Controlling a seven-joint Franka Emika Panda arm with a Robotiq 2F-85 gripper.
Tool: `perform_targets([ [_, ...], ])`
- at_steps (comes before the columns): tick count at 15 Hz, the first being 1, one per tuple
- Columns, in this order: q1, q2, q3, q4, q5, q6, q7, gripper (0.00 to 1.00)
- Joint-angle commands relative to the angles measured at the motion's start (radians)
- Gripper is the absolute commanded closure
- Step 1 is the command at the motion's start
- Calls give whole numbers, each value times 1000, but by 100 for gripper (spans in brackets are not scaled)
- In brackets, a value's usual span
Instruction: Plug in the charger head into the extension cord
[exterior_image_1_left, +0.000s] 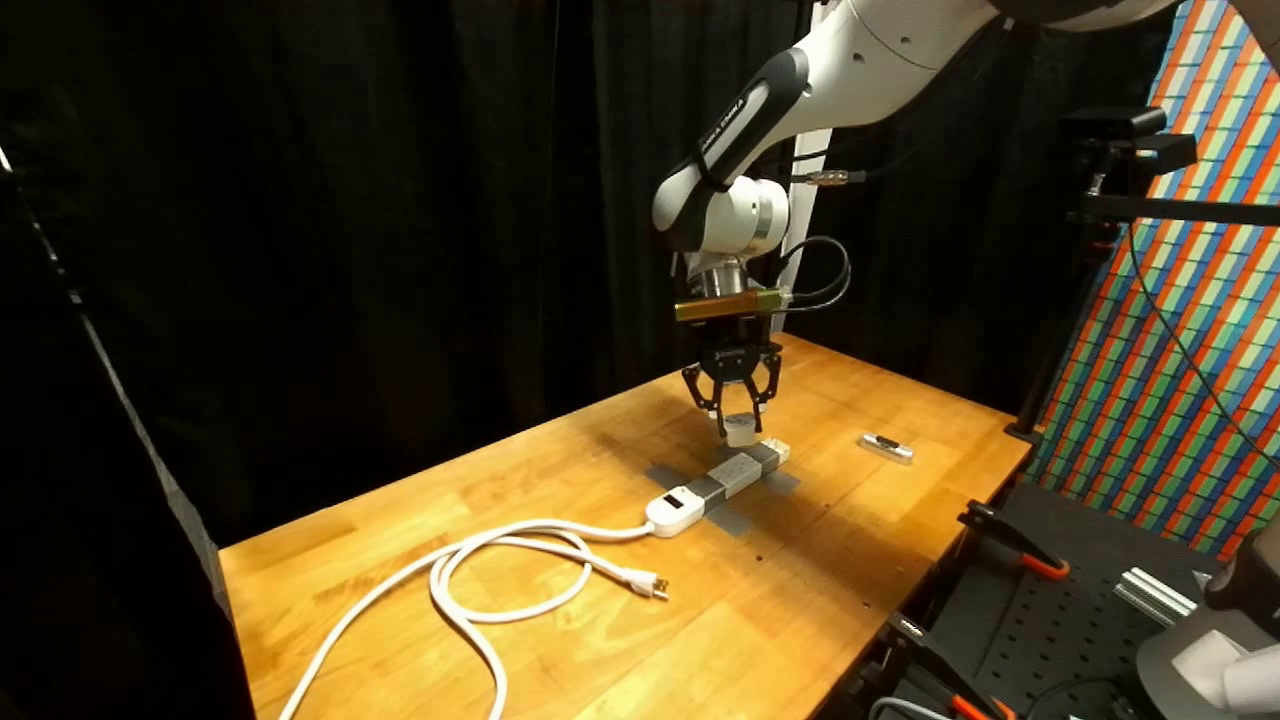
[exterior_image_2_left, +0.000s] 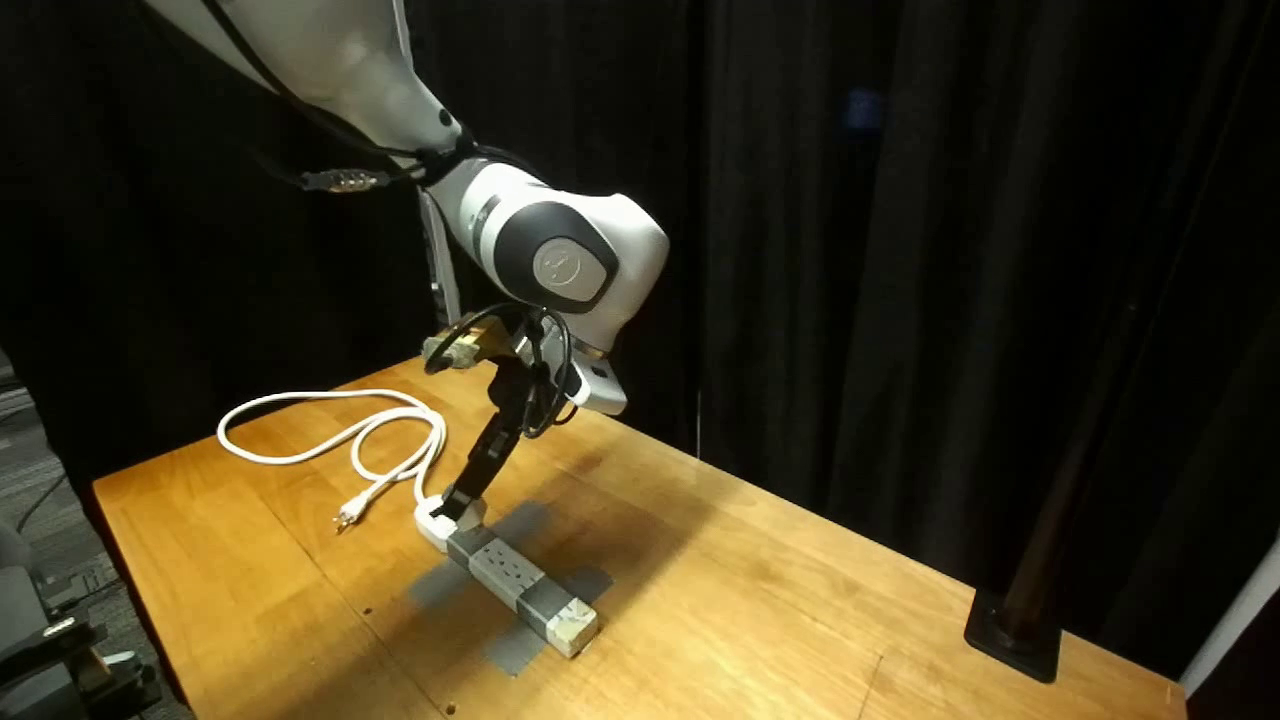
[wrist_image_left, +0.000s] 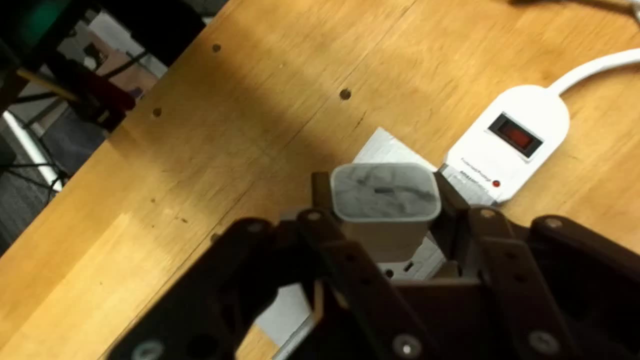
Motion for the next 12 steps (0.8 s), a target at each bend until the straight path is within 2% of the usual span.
perform_targets([
  [1, -77, 35, 18, 96, 149, -69, -8, 77],
  [3, -114, 28, 17, 81, 234, -28, -35, 77],
  [4, -69, 25, -1, 64, 172, -30, -11, 52],
  [6, -99, 26, -2, 67, 211, -30, -24, 52],
  [9, -107, 26, 1, 67, 217, -31, -28, 52],
  [10, -106, 26, 3, 67, 217, -31, -28, 77],
  [11, -128, 26, 13, 75, 285, -38, 8, 77],
  [12, -153, 45, 20, 104, 326, -93, 35, 77],
])
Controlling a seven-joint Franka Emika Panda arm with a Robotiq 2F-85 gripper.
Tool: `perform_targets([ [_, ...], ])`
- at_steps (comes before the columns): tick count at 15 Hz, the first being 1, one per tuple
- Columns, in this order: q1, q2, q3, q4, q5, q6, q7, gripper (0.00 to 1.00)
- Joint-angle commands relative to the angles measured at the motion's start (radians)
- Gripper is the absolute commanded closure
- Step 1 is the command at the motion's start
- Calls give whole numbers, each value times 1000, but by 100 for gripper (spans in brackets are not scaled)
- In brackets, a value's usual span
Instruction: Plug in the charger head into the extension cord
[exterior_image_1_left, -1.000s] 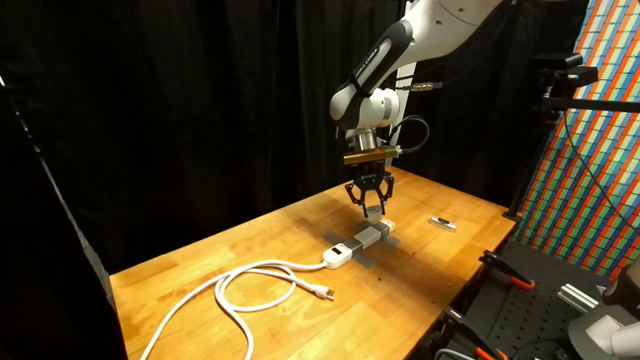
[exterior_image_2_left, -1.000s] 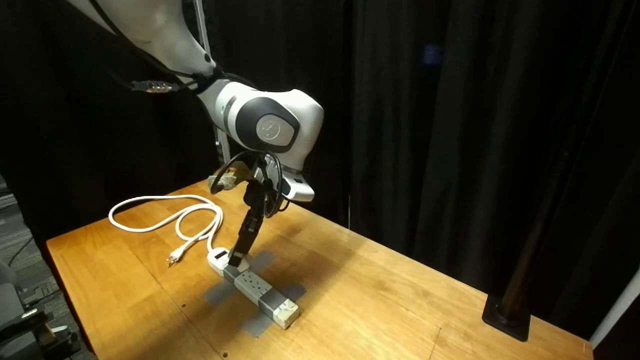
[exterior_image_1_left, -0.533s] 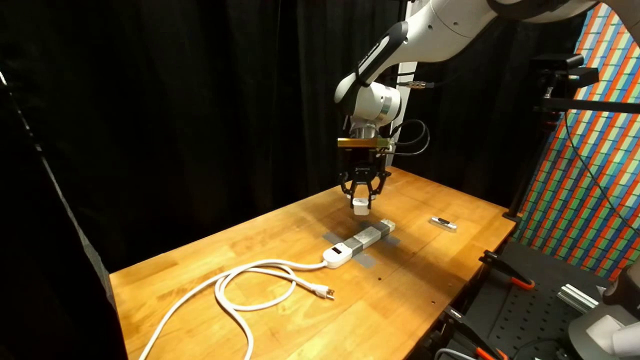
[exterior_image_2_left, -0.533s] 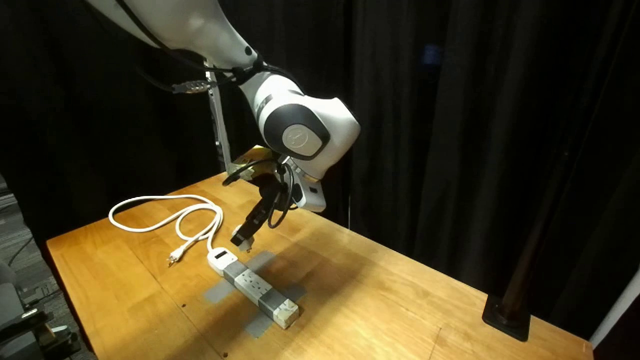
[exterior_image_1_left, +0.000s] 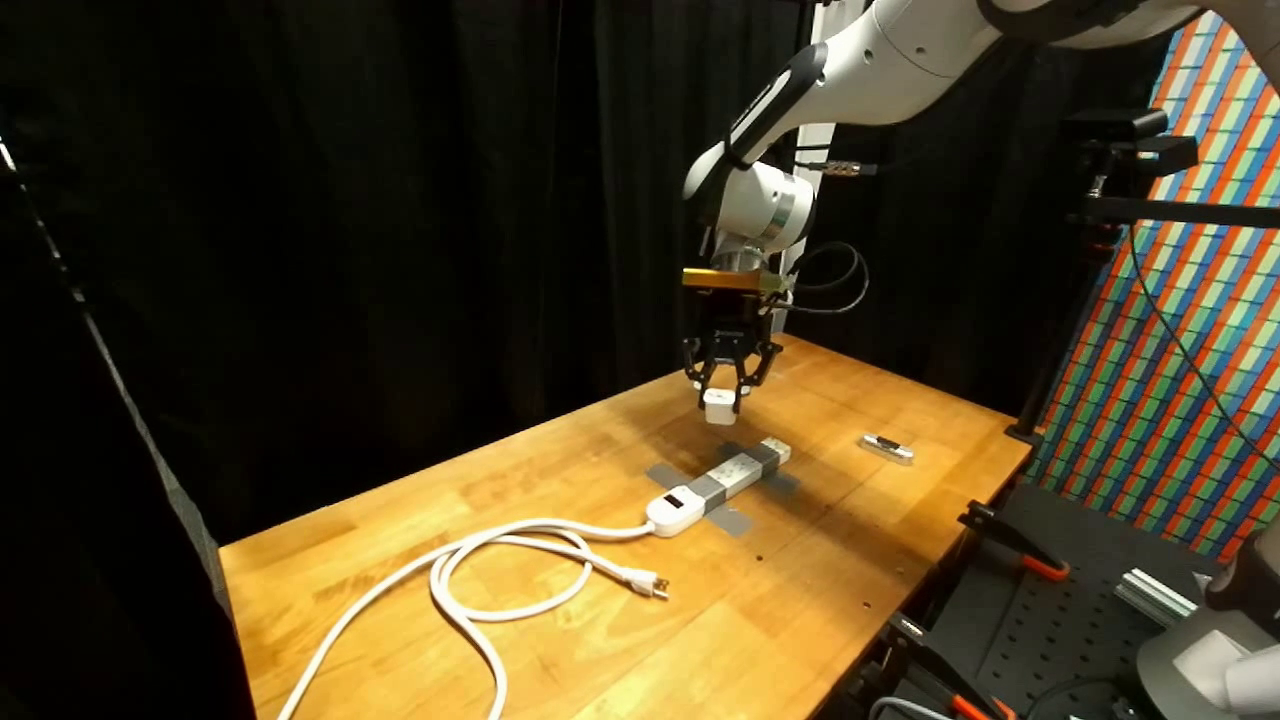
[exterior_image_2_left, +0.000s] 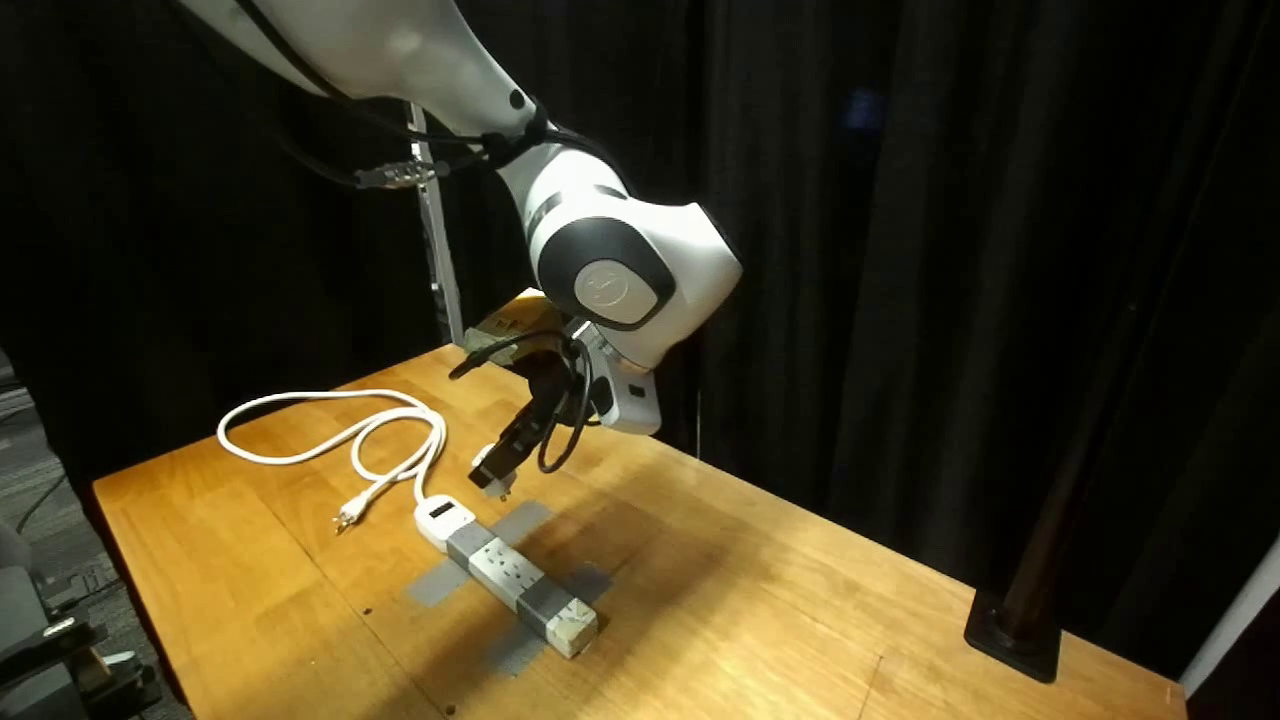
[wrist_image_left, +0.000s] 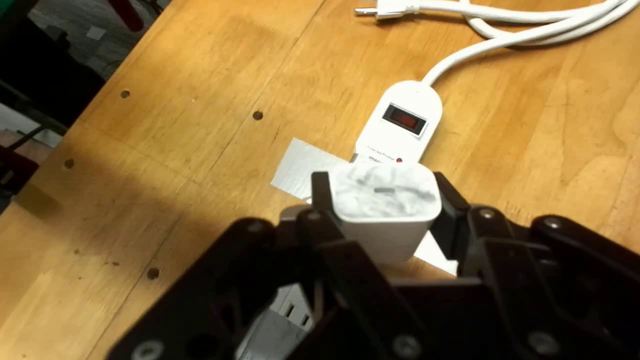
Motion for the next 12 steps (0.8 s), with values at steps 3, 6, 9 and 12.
perform_targets([
  [3, -77, 64, -7, 80, 183, -103, 101, 77],
  [6, -119, 107, -23, 99, 271, -131, 153, 77],
  [9, -162, 147, -35, 102, 362, -155, 195, 77],
  [12, -193, 174, -44, 89, 413, -196, 189, 77],
])
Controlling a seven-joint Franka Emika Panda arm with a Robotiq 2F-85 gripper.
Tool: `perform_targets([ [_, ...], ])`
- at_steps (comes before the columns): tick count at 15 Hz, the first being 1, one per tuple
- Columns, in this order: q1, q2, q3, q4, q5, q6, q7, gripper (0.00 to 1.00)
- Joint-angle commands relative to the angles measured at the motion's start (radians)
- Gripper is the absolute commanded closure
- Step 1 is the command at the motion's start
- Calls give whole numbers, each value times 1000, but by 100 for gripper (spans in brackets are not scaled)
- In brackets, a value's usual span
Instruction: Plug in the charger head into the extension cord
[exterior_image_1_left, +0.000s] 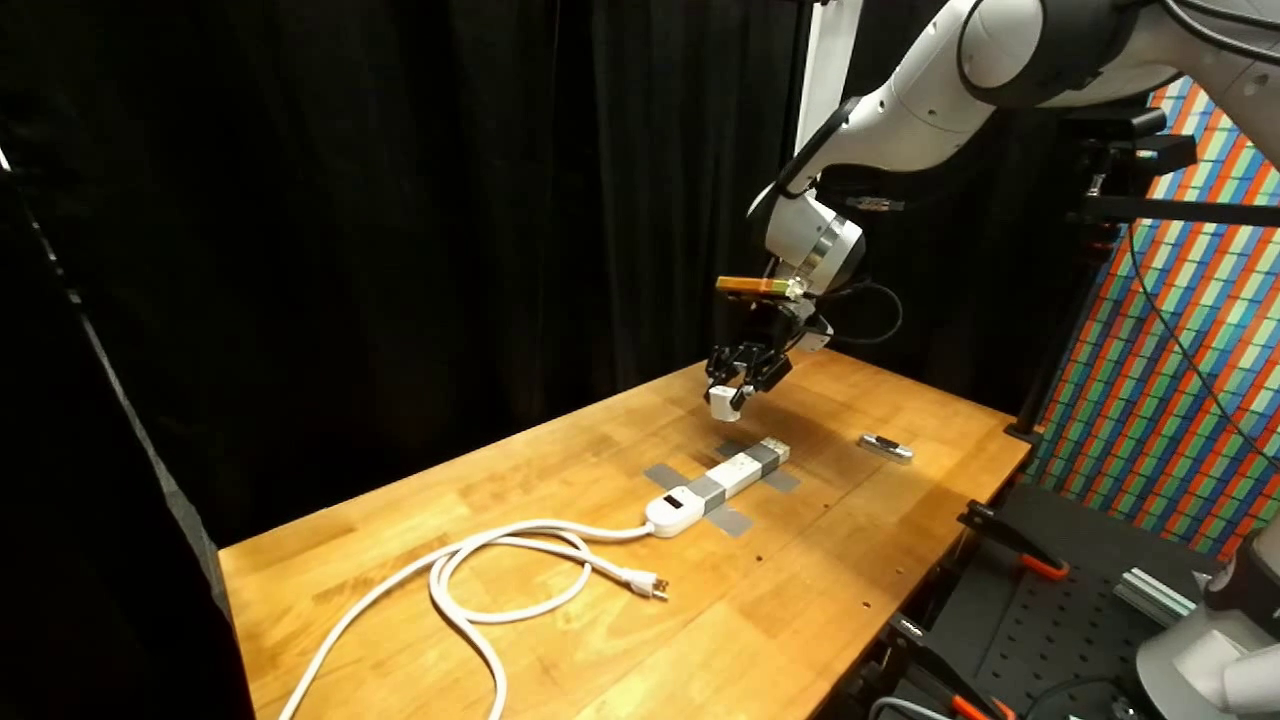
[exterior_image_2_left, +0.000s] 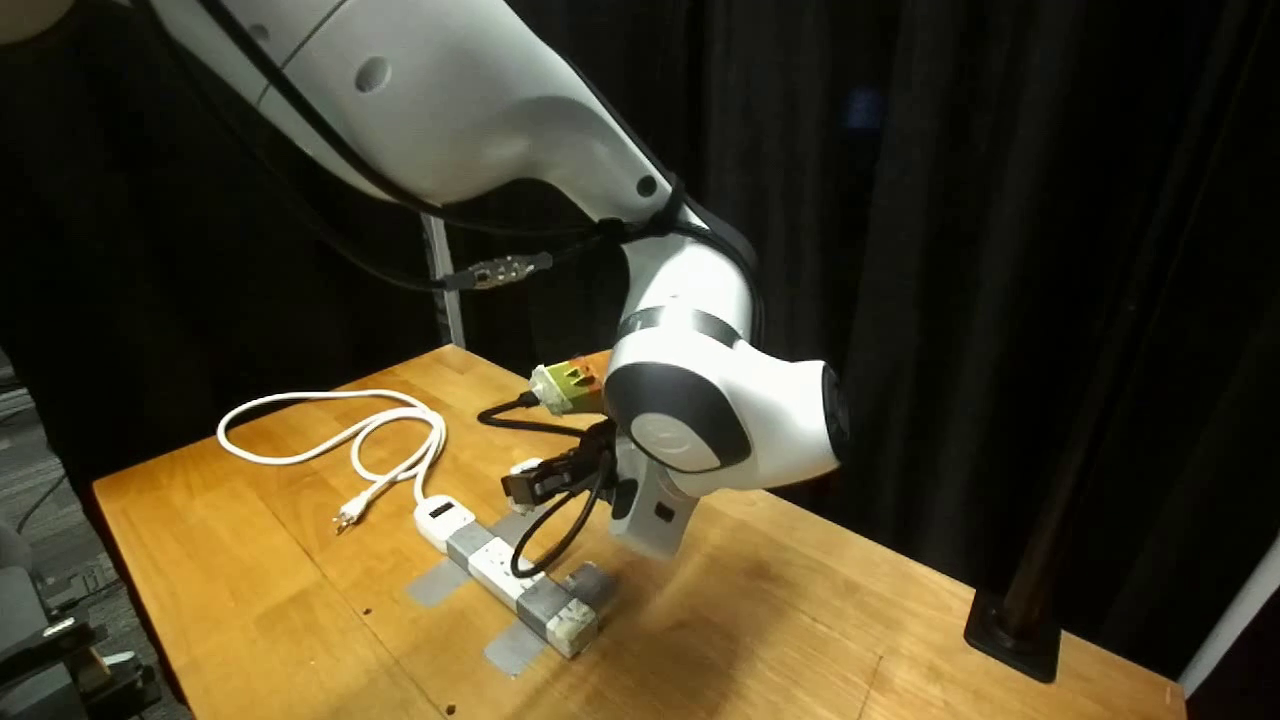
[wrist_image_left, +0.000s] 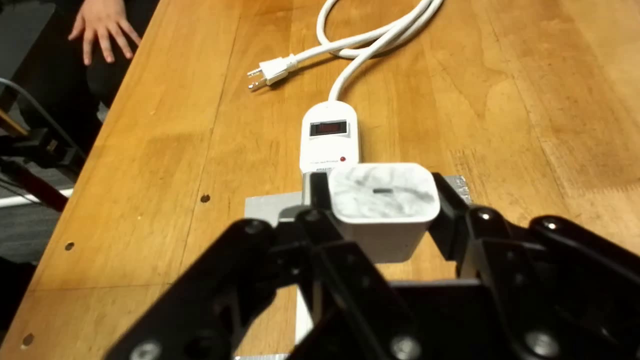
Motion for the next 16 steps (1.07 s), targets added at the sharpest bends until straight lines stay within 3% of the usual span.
perform_targets([
  [1, -32, 39, -14, 22, 64, -90, 12, 77],
  [7, -49, 76, -38, 18, 44, -216, -33, 77],
  [16, -38, 168, -45, 102, -37, -360, -334, 77],
])
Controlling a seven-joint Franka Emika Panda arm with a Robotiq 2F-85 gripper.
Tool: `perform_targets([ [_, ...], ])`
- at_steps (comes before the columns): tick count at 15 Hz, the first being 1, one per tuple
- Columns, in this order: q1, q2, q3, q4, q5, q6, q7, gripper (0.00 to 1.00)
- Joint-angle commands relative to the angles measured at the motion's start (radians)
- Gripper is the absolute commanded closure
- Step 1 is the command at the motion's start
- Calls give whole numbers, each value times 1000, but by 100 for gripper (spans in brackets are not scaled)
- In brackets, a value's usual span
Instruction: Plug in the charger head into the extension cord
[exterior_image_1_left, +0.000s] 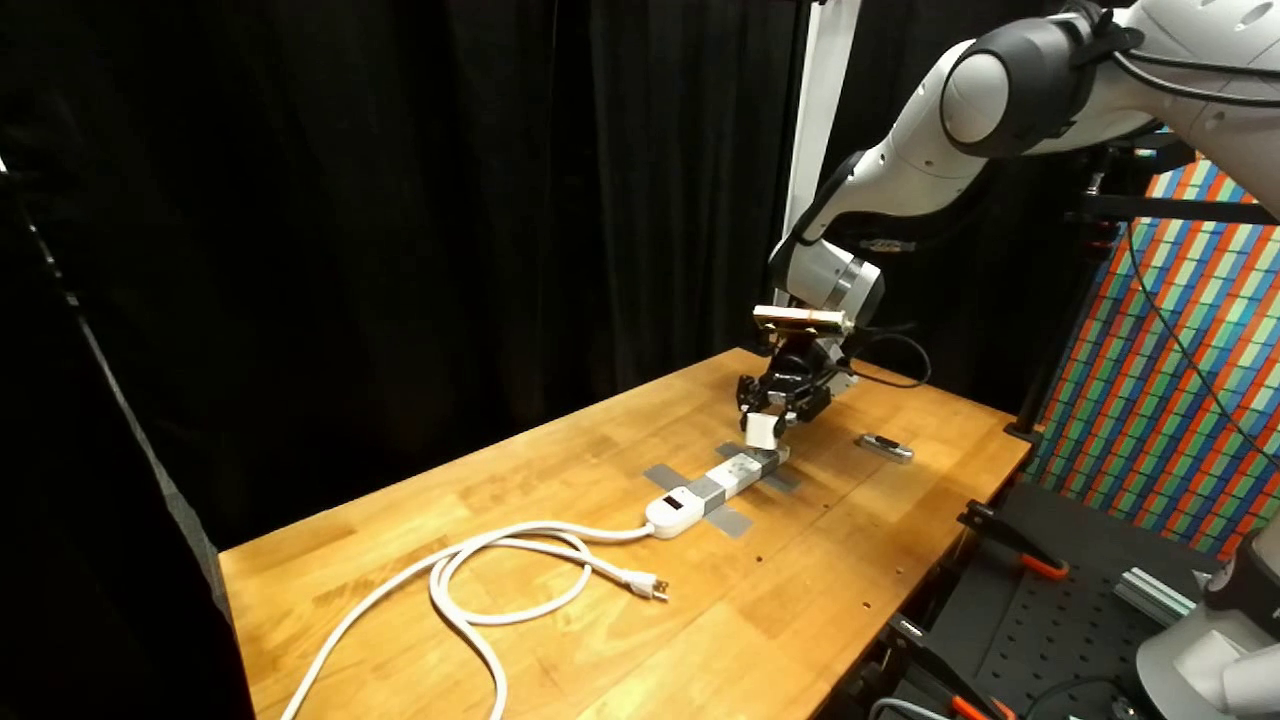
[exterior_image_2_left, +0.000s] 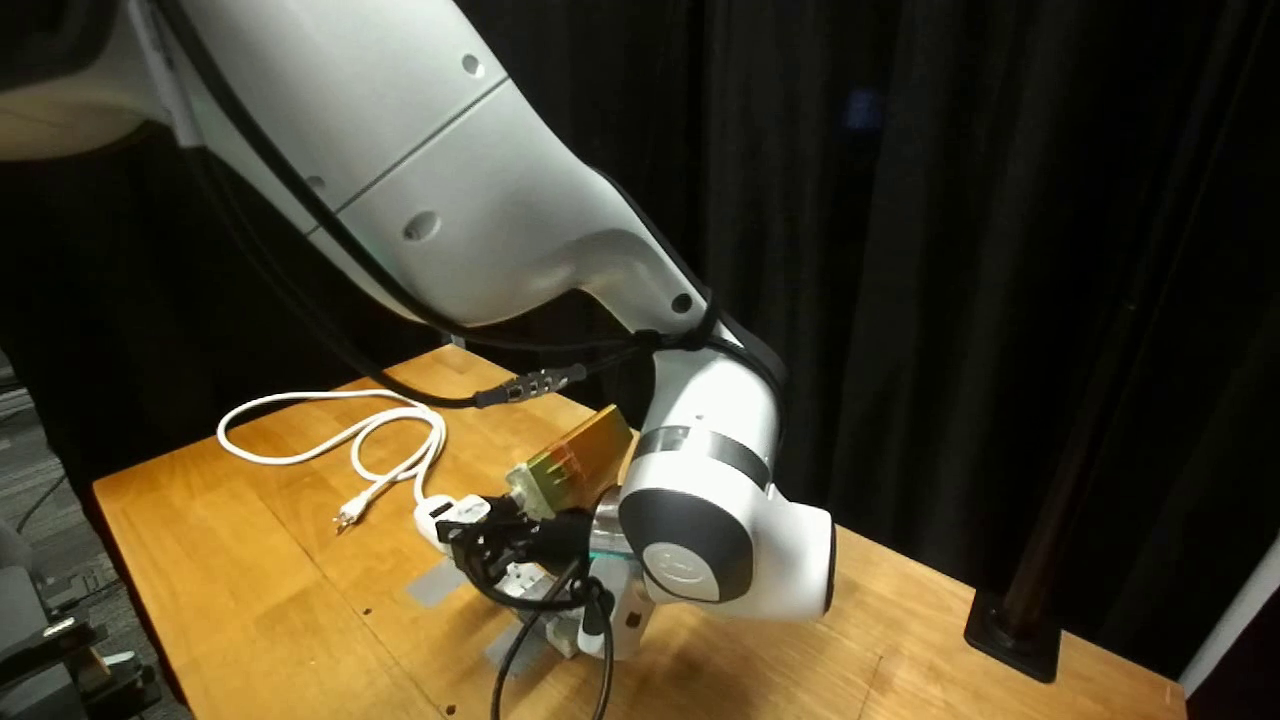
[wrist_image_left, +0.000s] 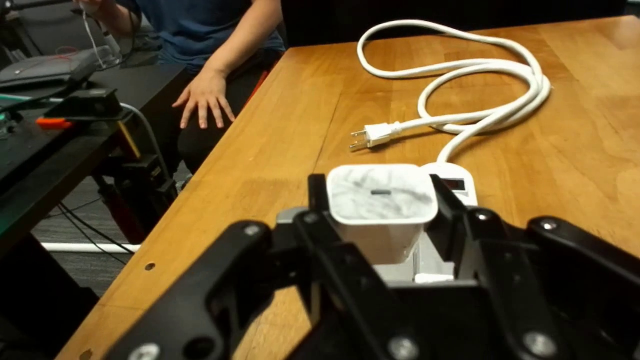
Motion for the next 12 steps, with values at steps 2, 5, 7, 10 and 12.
perform_targets([
  [2, 13, 63, -12, 103, -38, -53, -134, 77],
  [5, 10, 89, -8, 150, -20, -36, -145, 77],
  [7, 7, 106, -6, 185, -14, -30, -141, 77],
  [10, -3, 127, -2, 233, -1, -30, -126, 77],
  [12, -8, 143, -2, 258, 6, -26, -115, 70],
])
